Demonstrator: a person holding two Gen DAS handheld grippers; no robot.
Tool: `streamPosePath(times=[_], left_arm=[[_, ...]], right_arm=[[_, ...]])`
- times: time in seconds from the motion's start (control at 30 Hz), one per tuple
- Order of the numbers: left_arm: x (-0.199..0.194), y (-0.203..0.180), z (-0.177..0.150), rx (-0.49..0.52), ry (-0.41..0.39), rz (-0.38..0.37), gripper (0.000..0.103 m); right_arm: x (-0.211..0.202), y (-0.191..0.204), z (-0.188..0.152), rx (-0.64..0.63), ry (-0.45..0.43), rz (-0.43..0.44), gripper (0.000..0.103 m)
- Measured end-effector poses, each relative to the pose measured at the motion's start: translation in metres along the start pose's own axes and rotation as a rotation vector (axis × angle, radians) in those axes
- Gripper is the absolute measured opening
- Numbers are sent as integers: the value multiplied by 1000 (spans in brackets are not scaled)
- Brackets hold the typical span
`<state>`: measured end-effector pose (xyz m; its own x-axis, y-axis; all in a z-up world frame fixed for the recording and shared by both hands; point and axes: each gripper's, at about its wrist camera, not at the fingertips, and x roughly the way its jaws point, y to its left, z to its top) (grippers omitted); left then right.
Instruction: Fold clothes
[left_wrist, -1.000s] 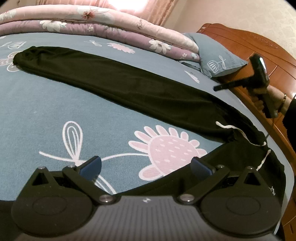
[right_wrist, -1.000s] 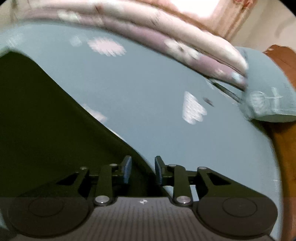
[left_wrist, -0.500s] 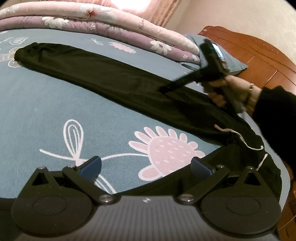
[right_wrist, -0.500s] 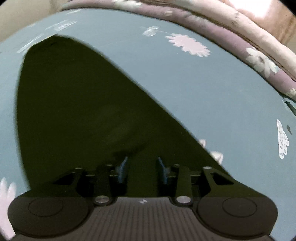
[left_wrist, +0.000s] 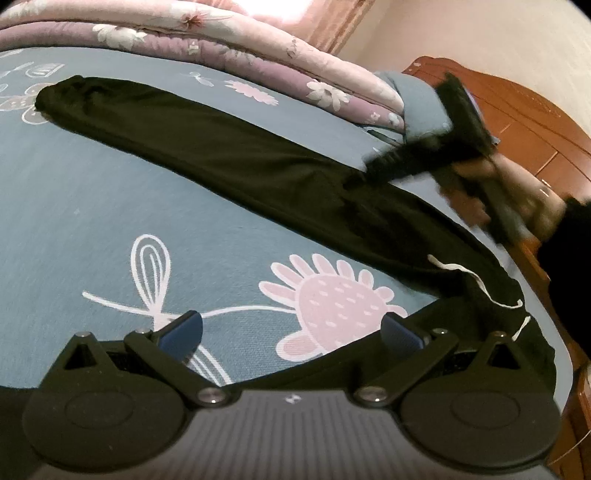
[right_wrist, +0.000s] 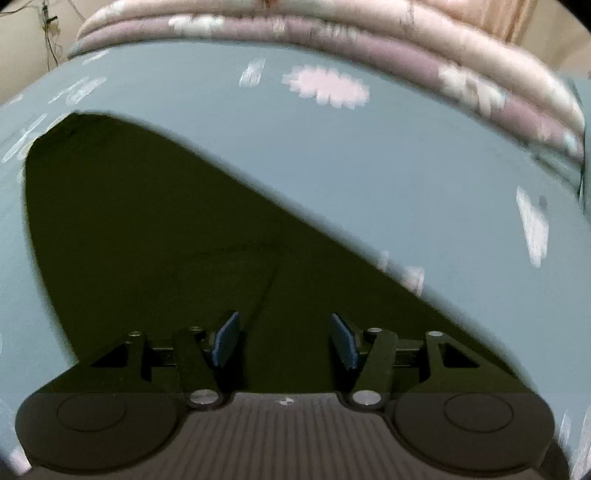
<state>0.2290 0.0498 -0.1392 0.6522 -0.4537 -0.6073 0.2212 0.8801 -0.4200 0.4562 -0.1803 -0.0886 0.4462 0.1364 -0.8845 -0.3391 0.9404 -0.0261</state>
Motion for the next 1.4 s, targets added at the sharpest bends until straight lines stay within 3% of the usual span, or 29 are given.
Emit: streamPosePath(times=[0.17, 0.3, 0.47, 0.57, 0.7, 0.8, 0.93, 1.03, 1.17, 1.27, 1.4], left_arm=[[-1, -4, -1, 9, 3, 19, 102], [-2, -2, 0, -8, 5, 13, 102], [-4, 1, 2, -35, 0, 22, 102], [-5, 2, 3, -44, -3, 26, 102], [-4, 2, 3, -49, 1, 28, 102], [-4, 1, 2, -46, -1, 34, 102], [-2, -1, 1, -35, 3, 36, 102], [-1, -2, 0, -29, 4, 36, 102], [-2, -2, 1, -29, 4, 34, 102], [-3, -1, 1, -41, 5, 26, 102], [-3, -2, 1, -41, 8, 26, 102]], right_arm=[[-3, 21, -53, 3, 65, -16, 64], [-16, 33, -60, -43, 99, -20, 65], [-73, 10, -53, 54, -26, -40, 65], [-106, -12, -64, 133, -58, -74, 65], [-114, -31, -90, 217, -9, -71, 63], [-101, -40, -112, 295, 31, 2, 58], [-67, -34, -125, 339, 33, 114, 58], [-53, -22, -126, 354, 49, 124, 62], [-78, -25, -116, 409, -33, 264, 61], [-102, -24, -113, 385, -113, 188, 61], [-92, -22, -120, 376, -60, 62, 61]])
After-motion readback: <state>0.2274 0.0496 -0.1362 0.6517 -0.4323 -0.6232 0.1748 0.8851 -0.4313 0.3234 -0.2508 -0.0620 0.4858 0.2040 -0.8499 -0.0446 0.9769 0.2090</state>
